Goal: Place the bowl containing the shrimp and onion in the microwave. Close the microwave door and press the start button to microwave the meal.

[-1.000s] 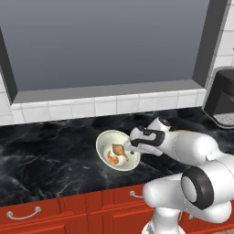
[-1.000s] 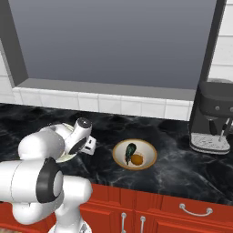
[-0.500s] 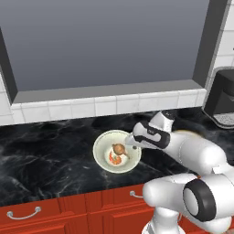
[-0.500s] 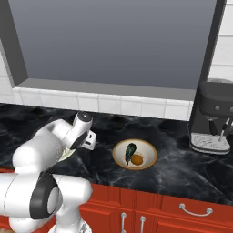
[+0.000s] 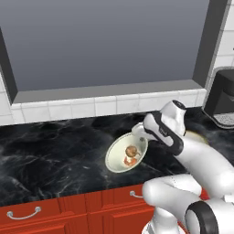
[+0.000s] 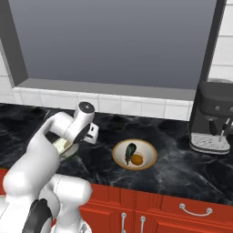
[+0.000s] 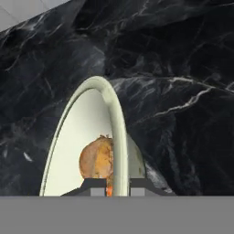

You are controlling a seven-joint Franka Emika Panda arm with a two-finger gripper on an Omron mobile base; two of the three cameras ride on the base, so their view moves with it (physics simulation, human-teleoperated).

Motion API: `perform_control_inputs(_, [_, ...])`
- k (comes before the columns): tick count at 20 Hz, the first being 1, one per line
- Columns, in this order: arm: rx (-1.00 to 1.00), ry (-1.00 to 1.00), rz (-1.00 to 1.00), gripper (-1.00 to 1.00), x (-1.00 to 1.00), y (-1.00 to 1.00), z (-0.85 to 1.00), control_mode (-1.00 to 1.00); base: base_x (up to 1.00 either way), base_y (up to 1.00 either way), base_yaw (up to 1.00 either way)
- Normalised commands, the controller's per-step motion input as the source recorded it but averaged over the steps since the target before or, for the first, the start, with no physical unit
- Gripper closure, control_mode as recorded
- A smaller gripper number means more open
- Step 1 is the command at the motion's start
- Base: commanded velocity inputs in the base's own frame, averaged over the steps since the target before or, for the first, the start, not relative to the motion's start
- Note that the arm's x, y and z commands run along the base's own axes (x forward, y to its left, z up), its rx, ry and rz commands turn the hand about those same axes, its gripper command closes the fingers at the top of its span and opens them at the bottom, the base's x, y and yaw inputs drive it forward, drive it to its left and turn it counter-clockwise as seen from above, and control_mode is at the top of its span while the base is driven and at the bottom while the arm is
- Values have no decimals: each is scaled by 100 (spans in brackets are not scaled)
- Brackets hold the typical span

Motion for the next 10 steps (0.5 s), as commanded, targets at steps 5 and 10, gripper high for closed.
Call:
perform_control_inputs(5, [39, -9, -5, 100, -26, -88, 69, -100, 0, 0, 0])
perform_control_inputs(10, [44, 0, -8, 100, -25, -99, 96, -100, 0, 0, 0])
